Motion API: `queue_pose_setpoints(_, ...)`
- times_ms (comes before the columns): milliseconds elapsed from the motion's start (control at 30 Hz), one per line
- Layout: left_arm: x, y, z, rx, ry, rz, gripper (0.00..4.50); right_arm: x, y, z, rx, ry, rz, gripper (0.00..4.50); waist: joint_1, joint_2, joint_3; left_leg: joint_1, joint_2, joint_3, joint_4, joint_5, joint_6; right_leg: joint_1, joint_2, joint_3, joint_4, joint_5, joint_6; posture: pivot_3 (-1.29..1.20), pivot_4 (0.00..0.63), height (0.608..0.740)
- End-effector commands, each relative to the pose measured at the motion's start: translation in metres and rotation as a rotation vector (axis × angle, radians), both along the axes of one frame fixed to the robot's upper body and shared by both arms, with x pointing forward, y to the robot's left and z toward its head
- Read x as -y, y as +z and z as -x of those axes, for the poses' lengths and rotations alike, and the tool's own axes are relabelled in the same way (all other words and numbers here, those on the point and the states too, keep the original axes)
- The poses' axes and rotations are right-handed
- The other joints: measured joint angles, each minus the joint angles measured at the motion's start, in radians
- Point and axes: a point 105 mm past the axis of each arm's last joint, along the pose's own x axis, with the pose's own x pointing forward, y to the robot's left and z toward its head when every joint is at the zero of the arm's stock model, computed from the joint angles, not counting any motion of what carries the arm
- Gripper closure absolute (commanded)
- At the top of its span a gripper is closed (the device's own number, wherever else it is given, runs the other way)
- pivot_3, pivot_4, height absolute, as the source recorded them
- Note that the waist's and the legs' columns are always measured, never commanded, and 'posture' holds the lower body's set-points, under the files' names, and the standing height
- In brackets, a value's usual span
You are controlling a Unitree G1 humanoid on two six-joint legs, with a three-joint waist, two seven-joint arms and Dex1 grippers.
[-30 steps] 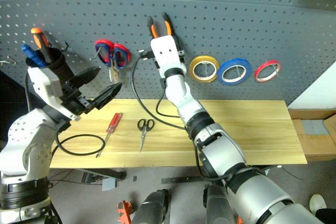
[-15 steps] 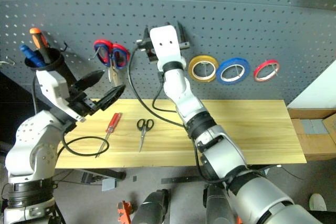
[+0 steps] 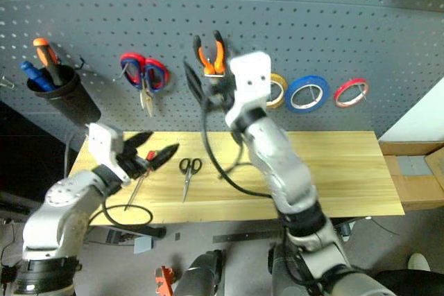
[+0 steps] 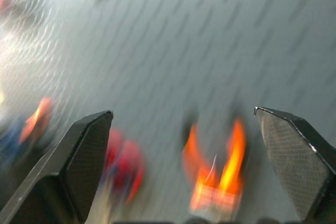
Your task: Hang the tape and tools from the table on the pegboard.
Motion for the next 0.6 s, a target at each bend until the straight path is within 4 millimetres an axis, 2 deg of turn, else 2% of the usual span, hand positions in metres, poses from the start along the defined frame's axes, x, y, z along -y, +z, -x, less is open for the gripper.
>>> queue_pose_setpoints(33,-0.003,-0.018,0.000,-0.092,0.126,-0.083,0.00,-0.002,-0.017,0.033,-0.109,0.215,0.092,0.01,0.000,0.002,0.001,0.000,0.000,0.000,0.000,0.000,0.000,0.000,0.000,0.000,0.000,0.000,0.000,0.01,0.268,0.740)
queue_pose_setpoints(167,-0.002,-0.056,-0.003,-0.257,0.228,-0.124,0.00,0.005,-0.073,0.052,-0.328,0.327,0.314,0.01,-0.002,0.003,0.002,0.001,0.000,0.000,0.001,0.000,0.000,0.001,0.000,-0.001,0.001,0.000,0.000,-0.01,0.273,0.740)
queue_pose_setpoints(233,0.001,-0.071,-0.005,-0.333,0.241,-0.194,0.00,0.007,-0.087,0.058,-0.386,0.350,0.370,0.01,-0.003,0.003,0.002,0.001,0.000,0.000,0.001,0.000,0.000,0.002,0.000,-0.002,0.001,0.000,0.000,-0.01,0.274,0.740)
queue_pose_setpoints(433,0.010,-0.091,-0.026,-0.404,0.317,-0.172,0.00,0.006,-0.095,0.060,-0.426,0.325,0.408,0.01,-0.011,0.003,0.002,0.000,0.000,-0.001,0.003,0.000,0.000,0.002,0.000,-0.003,0.002,0.000,0.001,-0.03,0.286,0.740)
queue_pose_setpoints(600,0.012,-0.102,-0.033,-0.462,0.358,-0.142,0.00,0.007,-0.097,0.057,-0.433,0.306,0.427,0.01,-0.018,0.003,0.002,0.000,0.000,0.000,0.003,0.000,0.000,0.002,0.000,-0.002,0.000,0.000,0.001,-0.05,0.295,0.740)
